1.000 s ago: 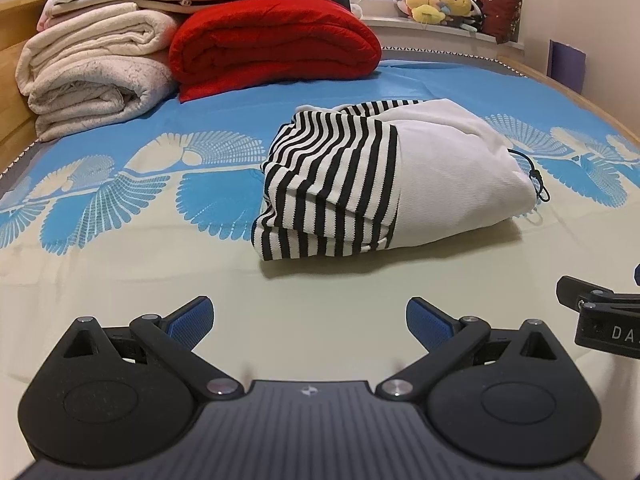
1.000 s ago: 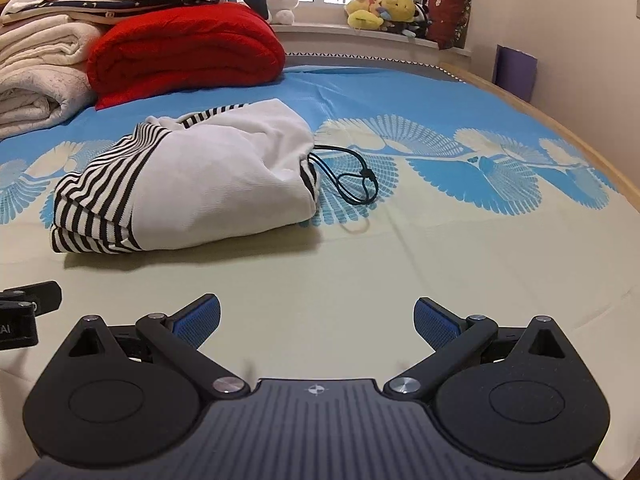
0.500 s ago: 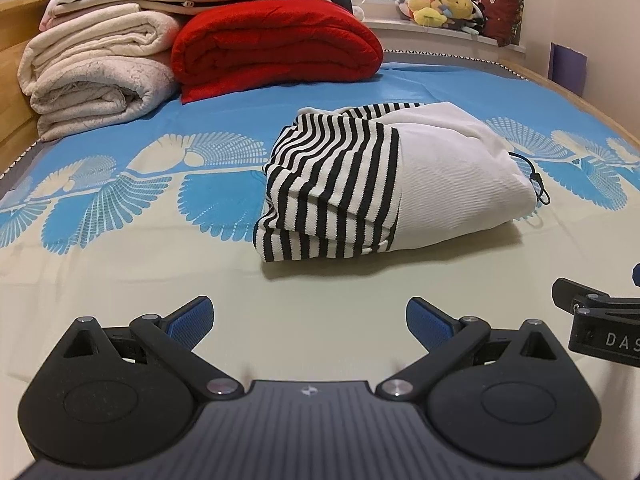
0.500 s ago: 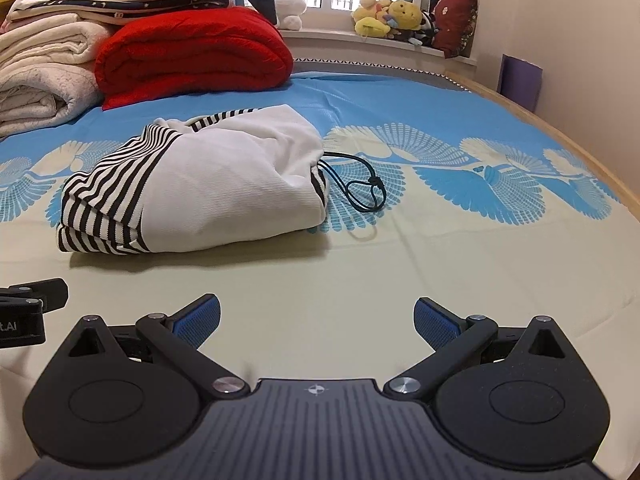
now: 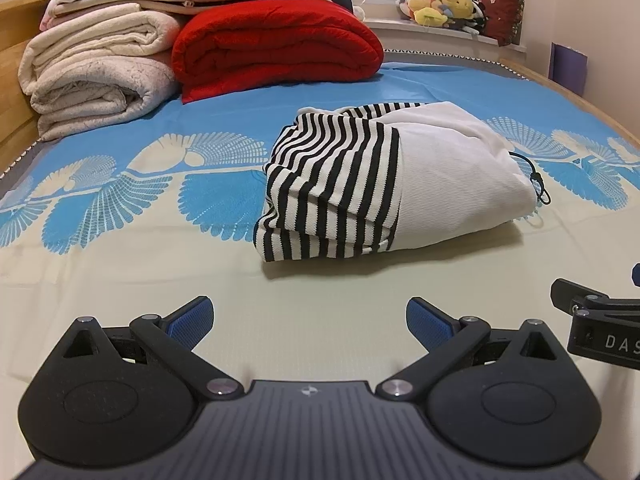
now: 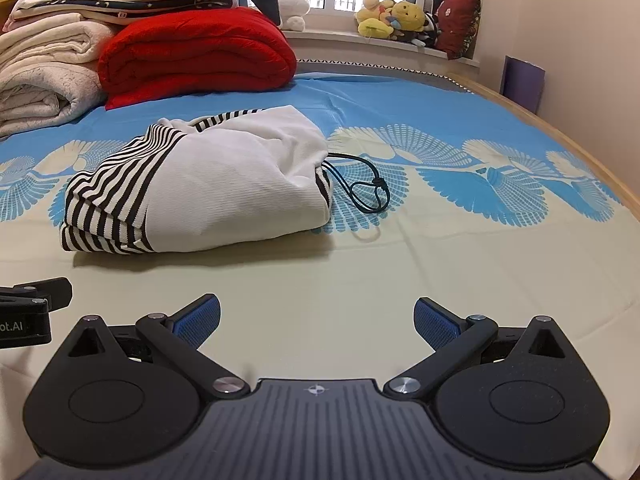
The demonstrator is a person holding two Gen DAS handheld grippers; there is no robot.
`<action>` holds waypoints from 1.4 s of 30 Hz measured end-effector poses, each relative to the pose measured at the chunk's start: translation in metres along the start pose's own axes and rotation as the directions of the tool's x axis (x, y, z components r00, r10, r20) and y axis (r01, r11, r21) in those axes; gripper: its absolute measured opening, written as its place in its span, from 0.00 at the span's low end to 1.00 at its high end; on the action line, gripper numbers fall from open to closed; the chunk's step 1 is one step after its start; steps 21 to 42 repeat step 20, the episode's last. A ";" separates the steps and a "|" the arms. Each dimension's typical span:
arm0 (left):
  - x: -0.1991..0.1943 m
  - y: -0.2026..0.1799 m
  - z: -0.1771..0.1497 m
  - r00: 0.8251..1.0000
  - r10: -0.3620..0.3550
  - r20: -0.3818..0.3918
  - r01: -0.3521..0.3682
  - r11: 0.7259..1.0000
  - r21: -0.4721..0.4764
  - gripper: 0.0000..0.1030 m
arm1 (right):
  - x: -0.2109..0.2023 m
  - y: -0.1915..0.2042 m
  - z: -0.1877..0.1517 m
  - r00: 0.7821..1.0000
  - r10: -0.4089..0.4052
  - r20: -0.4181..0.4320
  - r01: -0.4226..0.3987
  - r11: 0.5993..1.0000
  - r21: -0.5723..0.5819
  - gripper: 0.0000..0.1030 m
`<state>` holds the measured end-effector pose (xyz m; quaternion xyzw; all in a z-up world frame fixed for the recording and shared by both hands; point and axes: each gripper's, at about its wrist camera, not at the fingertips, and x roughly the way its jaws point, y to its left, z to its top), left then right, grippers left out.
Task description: Fold small clothes
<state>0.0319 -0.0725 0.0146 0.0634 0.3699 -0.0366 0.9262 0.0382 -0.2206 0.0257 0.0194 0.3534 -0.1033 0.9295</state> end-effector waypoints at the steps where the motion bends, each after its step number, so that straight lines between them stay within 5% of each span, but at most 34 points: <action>1: 0.000 0.000 0.000 1.000 0.001 0.000 -0.001 1.000 0.000 1.00 | 0.000 0.000 0.000 1.000 -0.001 -0.001 0.001 1.000 0.001 0.99; 42: -0.001 -0.003 0.000 1.000 0.004 -0.004 -0.004 1.000 -0.003 1.00 | -0.001 0.005 -0.001 1.000 0.027 -0.002 -0.027 1.000 -0.009 0.99</action>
